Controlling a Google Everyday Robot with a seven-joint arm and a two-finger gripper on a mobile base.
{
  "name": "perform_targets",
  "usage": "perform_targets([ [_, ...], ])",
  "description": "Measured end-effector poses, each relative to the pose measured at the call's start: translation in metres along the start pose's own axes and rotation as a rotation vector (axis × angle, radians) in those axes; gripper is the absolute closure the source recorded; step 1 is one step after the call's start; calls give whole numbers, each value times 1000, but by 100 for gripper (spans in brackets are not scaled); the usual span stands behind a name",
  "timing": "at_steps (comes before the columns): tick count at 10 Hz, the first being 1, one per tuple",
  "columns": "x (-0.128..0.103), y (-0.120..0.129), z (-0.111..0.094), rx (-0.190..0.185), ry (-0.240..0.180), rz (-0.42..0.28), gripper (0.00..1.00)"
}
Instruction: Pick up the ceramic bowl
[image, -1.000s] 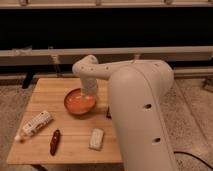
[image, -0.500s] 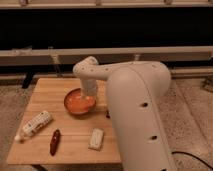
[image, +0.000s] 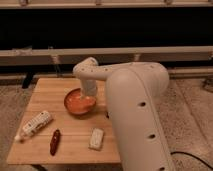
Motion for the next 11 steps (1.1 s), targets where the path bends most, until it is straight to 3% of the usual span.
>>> perform_targets([
  [1,0,-1,1,5,9,3,35],
  [5,1,-3,36,19,81,10,35],
  [8,2,-2,49,5,120,6,37],
  [11,2,-1,35,-8,112,-4,65],
])
